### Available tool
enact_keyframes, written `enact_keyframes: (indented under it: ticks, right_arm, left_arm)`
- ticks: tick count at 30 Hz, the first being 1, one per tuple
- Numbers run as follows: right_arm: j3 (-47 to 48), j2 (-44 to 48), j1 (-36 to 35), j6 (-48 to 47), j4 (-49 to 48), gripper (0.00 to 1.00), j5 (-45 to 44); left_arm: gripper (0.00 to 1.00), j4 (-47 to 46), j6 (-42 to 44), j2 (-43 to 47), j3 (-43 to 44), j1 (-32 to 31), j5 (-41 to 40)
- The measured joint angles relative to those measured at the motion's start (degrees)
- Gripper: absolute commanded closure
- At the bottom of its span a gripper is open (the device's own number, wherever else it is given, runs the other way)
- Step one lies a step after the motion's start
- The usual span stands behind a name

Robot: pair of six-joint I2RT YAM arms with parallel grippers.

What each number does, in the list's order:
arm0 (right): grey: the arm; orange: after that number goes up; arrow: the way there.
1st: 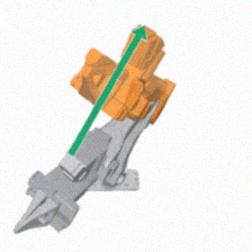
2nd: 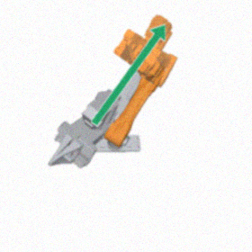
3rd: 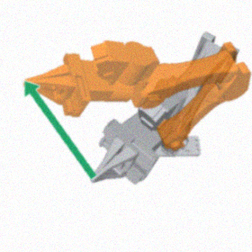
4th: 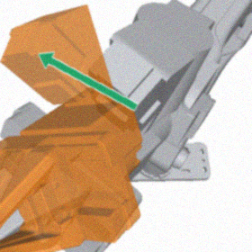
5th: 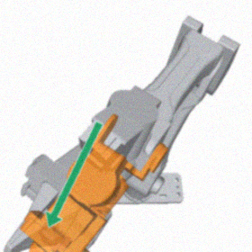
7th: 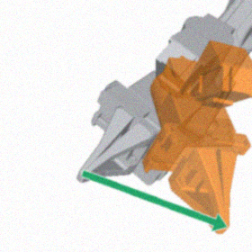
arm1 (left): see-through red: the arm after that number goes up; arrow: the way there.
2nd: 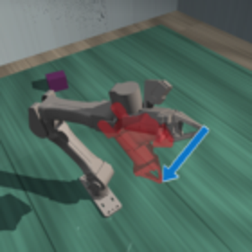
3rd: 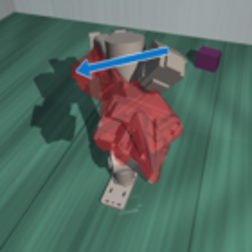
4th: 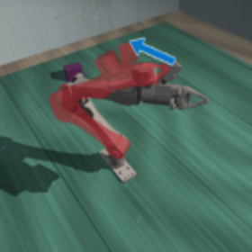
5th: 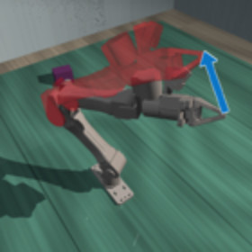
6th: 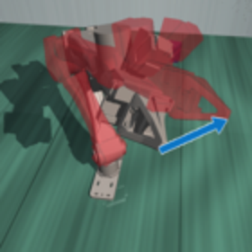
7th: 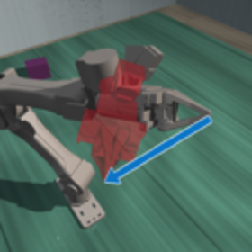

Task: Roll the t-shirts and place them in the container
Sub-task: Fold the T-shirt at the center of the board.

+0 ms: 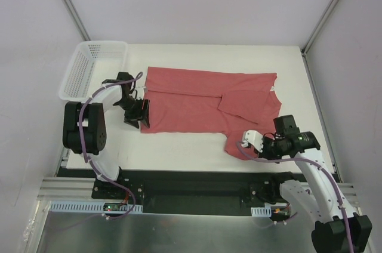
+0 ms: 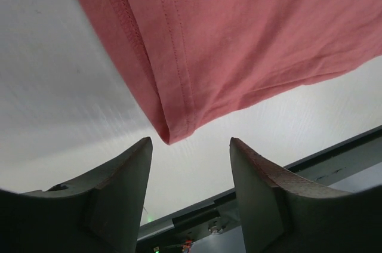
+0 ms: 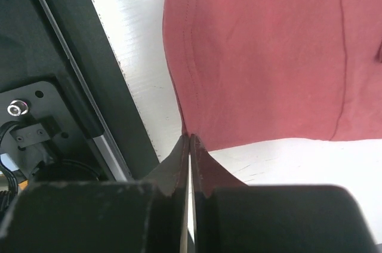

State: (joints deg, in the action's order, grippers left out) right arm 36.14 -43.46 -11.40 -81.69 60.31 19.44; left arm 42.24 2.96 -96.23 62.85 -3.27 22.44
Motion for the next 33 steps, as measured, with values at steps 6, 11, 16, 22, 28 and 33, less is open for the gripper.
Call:
enact_keyframes:
  ticks: [6, 11, 16, 22, 28, 33]
  right_arm:
    - [0.24, -5.03, -0.57, 4.68, -1.62, 0.99, -1.60]
    - [0.98, -6.64, -0.79, 5.68, -2.45, 0.99, -2.21]
    - [2.40, -9.03, -1.14, 6.51, -3.52, 0.99, -2.34]
    - [3.10, -10.08, -1.25, 8.37, -5.46, 0.99, -4.11]
    - [2.95, -3.10, -1.22, 15.10, -11.04, 0.99, -12.55]
    - [2.75, 3.34, -1.20, 21.94, -16.50, 0.99, -21.59]
  left_arm:
    - [0.51, 0.04, 0.00, -6.40, 0.68, 0.02, 0.00]
    - [0.58, 0.20, 0.02, -6.95, 0.68, 0.02, -0.15]
    - [0.87, 0.31, -0.02, -7.69, 0.68, 0.02, -0.07]
    - [1.00, 0.59, 0.57, -8.44, 0.81, 0.00, 0.07]
    - [1.00, 2.21, 1.03, -8.44, 3.76, 0.02, 0.17]
    - [1.00, 3.87, 1.20, -8.13, 6.86, 0.00, 1.60]
